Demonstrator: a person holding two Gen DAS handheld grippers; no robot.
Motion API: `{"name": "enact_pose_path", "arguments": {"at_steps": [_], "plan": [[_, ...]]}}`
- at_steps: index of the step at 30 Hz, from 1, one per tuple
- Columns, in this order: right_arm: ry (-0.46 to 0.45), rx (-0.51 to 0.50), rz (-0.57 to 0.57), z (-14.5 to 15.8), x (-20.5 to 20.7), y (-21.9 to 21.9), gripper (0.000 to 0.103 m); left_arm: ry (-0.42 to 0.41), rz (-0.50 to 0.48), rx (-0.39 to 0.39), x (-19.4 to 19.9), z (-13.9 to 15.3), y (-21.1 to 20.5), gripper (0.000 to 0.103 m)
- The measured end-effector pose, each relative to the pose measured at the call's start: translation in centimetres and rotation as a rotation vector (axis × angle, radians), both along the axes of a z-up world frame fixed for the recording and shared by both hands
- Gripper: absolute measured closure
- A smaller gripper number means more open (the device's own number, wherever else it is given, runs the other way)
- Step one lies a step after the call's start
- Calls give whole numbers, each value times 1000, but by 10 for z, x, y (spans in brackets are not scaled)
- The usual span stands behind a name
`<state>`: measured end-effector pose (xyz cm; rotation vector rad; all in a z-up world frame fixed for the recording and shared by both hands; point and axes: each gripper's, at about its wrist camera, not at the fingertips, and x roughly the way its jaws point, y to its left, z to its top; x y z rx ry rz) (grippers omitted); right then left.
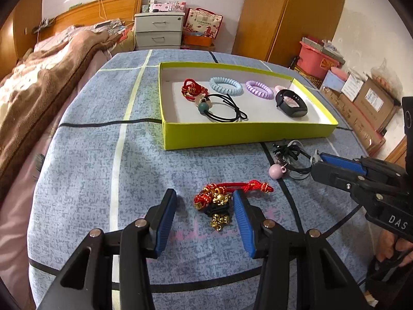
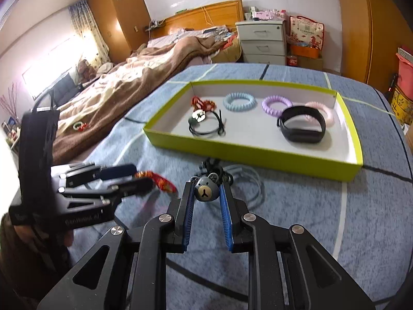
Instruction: Organize jewelry
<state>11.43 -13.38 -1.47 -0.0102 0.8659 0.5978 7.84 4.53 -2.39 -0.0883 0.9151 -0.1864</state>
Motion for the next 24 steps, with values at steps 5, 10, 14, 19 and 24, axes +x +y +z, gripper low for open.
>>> {"name": "enact_pose_path", "arguments": {"at_steps": [5,10,14,19,24], "plan": [[9,7,-5,-2,1,-4,82,-5,-2,34,1,0,-3,65],[11,10,-1,-2,1,-5,82,-7,-20,54,2,0,-7,76],[14,12,-3,-3,0,-5,82,-3,-17,58,2,0,-7,79],[12,24,-12,-1,2,-8,82,-9,-19,36,1,4,-5,80],[5,37,-15,5,5,-11,82,-33,-10,-1,3,16,-2,80]]}}
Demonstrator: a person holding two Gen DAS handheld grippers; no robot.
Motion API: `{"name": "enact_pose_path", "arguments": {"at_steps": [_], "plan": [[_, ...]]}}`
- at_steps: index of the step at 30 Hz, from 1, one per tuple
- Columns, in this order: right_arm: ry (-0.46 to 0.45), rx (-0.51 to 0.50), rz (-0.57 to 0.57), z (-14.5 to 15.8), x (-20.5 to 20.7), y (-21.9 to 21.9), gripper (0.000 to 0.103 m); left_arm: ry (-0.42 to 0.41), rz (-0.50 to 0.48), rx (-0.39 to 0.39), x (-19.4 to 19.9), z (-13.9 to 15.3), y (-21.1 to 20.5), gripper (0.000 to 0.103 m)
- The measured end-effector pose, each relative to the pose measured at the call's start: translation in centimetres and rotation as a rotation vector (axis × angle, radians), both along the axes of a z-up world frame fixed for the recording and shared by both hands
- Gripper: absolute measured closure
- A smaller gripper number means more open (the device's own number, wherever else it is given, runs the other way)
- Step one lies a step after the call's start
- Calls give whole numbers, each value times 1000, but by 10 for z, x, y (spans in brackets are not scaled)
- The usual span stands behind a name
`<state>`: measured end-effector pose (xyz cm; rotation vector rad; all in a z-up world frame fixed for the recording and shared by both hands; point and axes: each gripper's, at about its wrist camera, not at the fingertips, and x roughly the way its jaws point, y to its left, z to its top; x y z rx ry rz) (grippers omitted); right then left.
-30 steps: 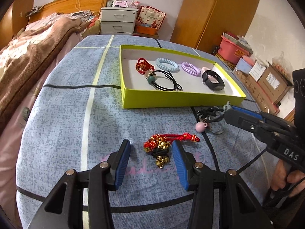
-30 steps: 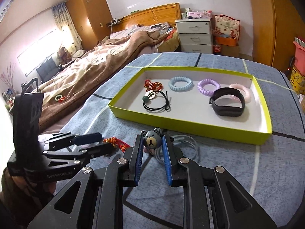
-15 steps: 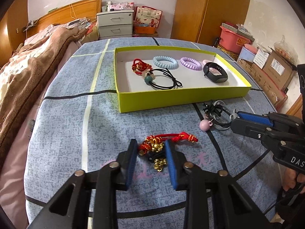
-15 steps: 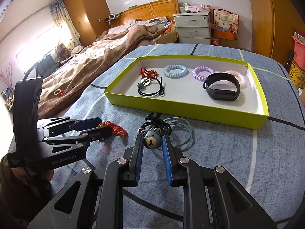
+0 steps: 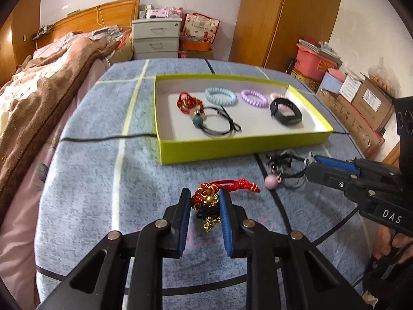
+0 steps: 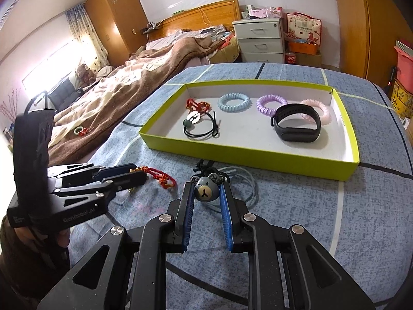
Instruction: Organize jewelry
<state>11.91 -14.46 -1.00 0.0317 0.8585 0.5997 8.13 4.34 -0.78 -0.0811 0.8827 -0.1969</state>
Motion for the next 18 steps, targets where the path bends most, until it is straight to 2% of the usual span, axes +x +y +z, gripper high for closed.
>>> {"name": "enact_pose_path", "arguments": {"at_steps": [4,18], "plan": [[-15,11,-12,7,4,-3,82,-13,4,-35,3,10,3,80],[-23,98,-4,25,23,-9,82,-46,-6,-50,16,26,1,80]]}}
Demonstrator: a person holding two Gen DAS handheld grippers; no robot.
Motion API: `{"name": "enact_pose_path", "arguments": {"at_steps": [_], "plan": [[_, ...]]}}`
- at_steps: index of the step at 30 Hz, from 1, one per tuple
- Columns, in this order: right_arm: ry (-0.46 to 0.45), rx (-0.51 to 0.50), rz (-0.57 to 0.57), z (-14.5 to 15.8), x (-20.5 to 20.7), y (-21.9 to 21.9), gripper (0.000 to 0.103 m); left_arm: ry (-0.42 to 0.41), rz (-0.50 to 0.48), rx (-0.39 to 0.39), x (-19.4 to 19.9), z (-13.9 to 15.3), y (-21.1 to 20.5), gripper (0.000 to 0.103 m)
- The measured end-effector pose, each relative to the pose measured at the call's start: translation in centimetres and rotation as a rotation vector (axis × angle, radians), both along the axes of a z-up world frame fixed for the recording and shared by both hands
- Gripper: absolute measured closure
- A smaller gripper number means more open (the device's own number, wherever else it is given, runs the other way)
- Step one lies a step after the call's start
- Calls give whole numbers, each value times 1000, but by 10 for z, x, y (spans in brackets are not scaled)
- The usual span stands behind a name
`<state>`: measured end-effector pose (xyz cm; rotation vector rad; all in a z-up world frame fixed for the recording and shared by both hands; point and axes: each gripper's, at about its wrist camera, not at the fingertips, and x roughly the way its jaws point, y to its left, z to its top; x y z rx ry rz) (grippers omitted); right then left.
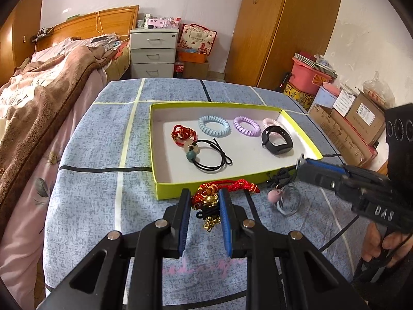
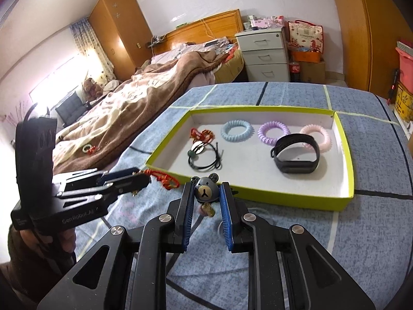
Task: Organize jewelry
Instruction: 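Carry the bear keychain toward the box with the right tool while the left tool opens above the tassel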
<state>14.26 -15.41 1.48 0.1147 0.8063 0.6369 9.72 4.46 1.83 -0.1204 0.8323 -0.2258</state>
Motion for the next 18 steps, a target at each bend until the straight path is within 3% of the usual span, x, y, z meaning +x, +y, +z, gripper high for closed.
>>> {"name": "enact_pose_path", "arguments": {"at_steps": [18], "plan": [[-9,36,-38,15,11,-17,82,-5,2,-21,10,4,1,80]]}}
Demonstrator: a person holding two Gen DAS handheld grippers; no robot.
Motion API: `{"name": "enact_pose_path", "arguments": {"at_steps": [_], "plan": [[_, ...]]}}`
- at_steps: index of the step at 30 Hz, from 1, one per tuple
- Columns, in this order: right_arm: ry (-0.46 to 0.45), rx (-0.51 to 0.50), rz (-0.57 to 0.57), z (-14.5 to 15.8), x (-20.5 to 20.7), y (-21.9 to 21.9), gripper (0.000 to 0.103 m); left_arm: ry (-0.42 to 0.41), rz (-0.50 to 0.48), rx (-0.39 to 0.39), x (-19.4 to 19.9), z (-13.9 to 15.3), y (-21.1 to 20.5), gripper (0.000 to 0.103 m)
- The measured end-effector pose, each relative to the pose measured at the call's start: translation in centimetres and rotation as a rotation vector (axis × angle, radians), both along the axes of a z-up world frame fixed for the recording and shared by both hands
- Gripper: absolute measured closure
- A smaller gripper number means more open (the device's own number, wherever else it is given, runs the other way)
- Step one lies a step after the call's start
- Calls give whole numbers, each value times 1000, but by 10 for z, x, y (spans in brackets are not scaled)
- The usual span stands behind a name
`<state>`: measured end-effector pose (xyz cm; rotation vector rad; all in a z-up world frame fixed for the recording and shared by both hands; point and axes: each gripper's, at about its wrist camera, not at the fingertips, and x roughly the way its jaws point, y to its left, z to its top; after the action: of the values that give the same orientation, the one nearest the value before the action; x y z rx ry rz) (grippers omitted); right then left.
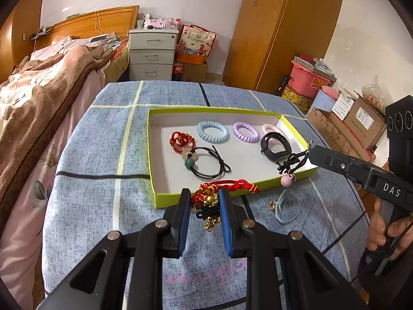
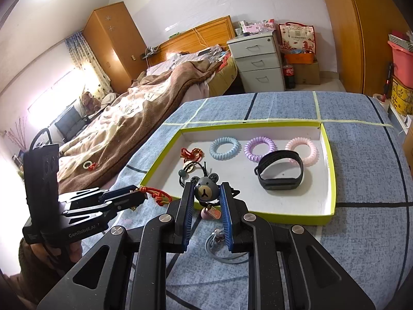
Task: Organize jewelry
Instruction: 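Carry the bear keychain toward the box with the right tool while the left tool opens above the tassel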
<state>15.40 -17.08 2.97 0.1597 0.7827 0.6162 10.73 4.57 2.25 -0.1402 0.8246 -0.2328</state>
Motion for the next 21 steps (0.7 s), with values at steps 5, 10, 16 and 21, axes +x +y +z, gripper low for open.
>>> {"name": "enact_pose_path", "arguments": {"at_steps": [5,10,16,21], "plan": [[-9,1,2,4,2,-1,82,-9,-4,-3,4,4,0,80],[2,10,6,1,2,-3,82,-2,-3,-12,2,2,2,80],[21,10,21,-6,4,2,82,10,-11,-24,-3,-7,5,80],[29,13,34,-11,1,6,82,47,-12,-15,-11,-23,7,80]]}}
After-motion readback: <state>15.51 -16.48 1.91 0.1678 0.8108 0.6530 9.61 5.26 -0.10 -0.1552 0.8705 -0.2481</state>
